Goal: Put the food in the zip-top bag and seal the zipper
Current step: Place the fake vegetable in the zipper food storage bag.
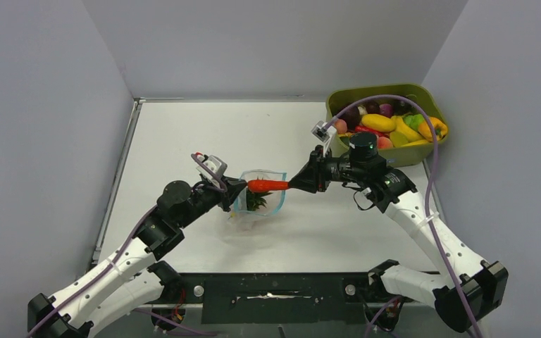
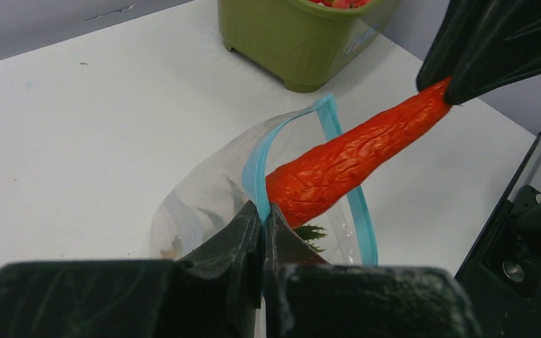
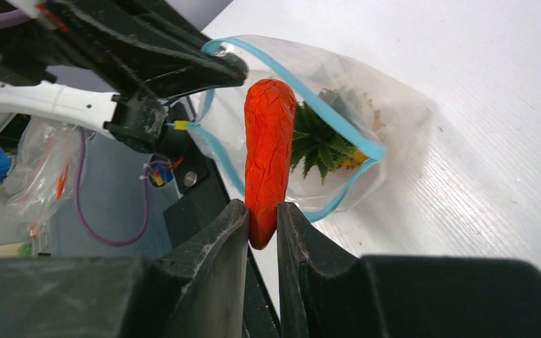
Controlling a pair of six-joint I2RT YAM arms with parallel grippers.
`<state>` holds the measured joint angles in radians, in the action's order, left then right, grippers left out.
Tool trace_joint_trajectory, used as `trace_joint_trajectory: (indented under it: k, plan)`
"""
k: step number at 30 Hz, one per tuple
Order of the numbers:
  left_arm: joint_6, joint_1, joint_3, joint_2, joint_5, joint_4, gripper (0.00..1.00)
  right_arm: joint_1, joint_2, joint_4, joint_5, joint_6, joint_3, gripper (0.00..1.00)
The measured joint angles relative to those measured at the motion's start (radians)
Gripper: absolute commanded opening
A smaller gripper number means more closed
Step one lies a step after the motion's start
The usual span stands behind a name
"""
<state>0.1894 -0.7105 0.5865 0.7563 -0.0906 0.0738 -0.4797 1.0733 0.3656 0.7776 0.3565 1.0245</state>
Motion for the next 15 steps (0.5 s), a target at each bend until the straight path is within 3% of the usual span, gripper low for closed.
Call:
trace_joint_trajectory:
  k: [15]
  plan:
    - [0.011, 0.0, -0.018, -0.005, -0.064, 0.032, 0.0, -0.136, 0.162, -0.024, -0.233, 0.0, 0.087, 0.0]
